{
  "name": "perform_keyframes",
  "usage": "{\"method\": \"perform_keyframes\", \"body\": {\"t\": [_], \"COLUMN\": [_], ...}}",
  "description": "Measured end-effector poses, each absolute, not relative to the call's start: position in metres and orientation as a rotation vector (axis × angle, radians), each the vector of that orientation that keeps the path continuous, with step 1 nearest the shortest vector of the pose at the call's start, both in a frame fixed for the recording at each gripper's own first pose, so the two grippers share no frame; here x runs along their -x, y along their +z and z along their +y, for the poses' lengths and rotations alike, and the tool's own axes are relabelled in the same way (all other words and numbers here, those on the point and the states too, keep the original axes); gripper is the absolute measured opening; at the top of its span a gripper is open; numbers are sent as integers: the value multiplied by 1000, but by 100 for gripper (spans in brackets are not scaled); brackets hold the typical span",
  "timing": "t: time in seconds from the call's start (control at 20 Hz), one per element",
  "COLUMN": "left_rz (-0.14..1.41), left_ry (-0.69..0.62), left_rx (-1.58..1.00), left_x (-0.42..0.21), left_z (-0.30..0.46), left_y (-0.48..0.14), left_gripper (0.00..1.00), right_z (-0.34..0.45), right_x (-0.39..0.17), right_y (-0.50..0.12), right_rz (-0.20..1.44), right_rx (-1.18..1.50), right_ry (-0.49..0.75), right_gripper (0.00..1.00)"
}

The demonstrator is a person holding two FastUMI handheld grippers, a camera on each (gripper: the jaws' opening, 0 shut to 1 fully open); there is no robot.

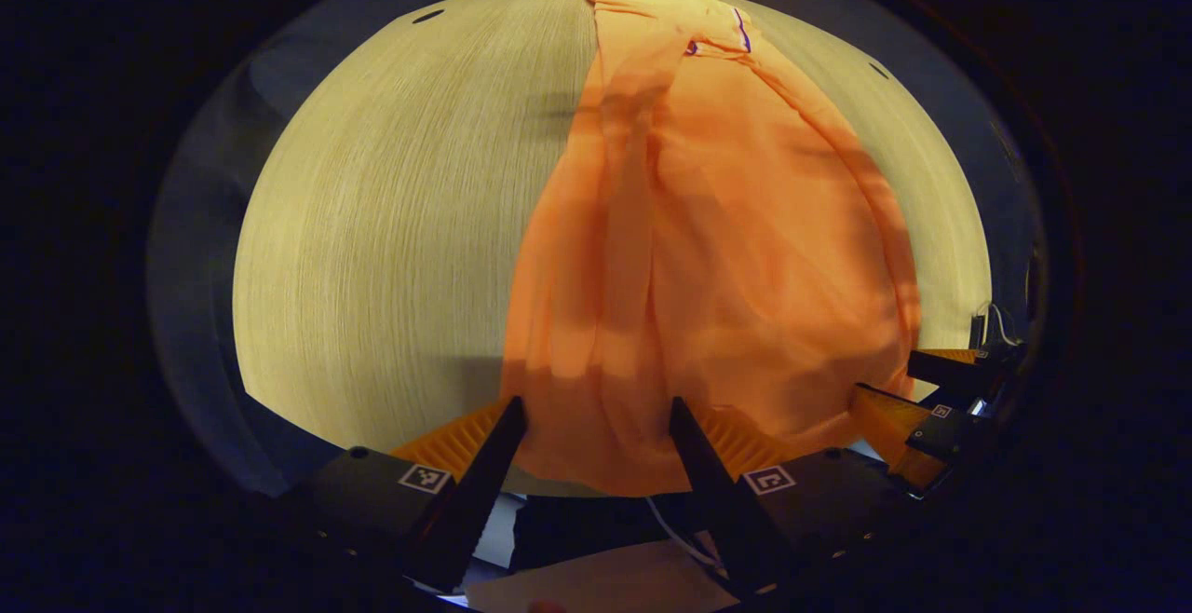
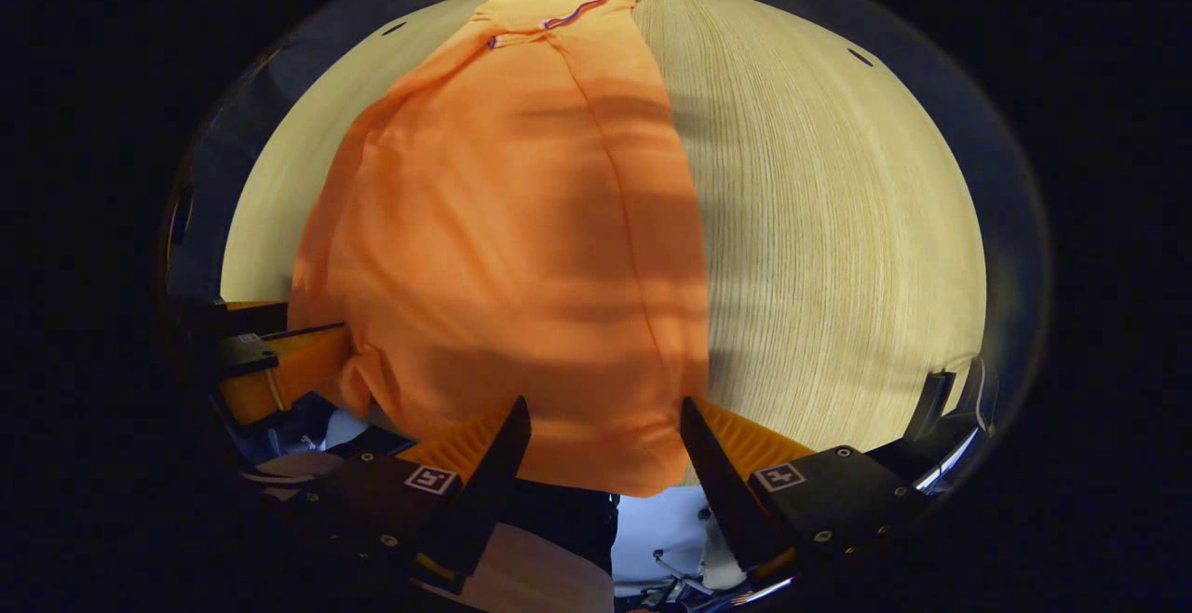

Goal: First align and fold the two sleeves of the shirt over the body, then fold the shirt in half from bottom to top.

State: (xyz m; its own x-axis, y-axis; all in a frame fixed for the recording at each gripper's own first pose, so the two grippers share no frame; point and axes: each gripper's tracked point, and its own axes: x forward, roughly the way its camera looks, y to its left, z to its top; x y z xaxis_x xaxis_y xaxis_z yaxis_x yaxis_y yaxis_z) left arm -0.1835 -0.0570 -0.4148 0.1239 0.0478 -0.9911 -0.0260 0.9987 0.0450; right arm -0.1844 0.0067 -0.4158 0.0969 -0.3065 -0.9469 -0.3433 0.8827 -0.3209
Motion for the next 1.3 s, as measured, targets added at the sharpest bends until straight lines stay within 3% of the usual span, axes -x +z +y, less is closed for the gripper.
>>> {"method": "perform_keyframes", "body": {"t": [0.3,0.35,0.45,0.5,0.6,0.65,0.9,1.3], "left_rz": [1455,1449,1433,1421,1372,1362,1338,1119], "left_ry": [80,71,52,49,-7,-16,-38,-85], "left_rx": [5,0,-11,-2,105,129,136,141], "left_x": [183,181,178,178,169,168,164,81], "left_z": [-61,-64,-68,-70,-77,-79,-77,-70], "left_y": [-418,-418,-416,-417,-412,-416,-404,-297], "left_gripper": [97,88,77,53,5,1,1,1], "right_z": [6,6,6,7,11,11,22,67], "right_x": [182,180,175,175,174,175,163,81], "right_y": [-417,-414,-415,-415,-415,-415,-400,-319], "right_rz": [1491,1477,1435,1427,1392,1393,1388,1204], "right_rx": [533,530,542,561,551,534,445,285], "right_ry": [25,23,54,81,129,129,142,195], "right_gripper": [98,88,30,16,0,0,0,0]}}
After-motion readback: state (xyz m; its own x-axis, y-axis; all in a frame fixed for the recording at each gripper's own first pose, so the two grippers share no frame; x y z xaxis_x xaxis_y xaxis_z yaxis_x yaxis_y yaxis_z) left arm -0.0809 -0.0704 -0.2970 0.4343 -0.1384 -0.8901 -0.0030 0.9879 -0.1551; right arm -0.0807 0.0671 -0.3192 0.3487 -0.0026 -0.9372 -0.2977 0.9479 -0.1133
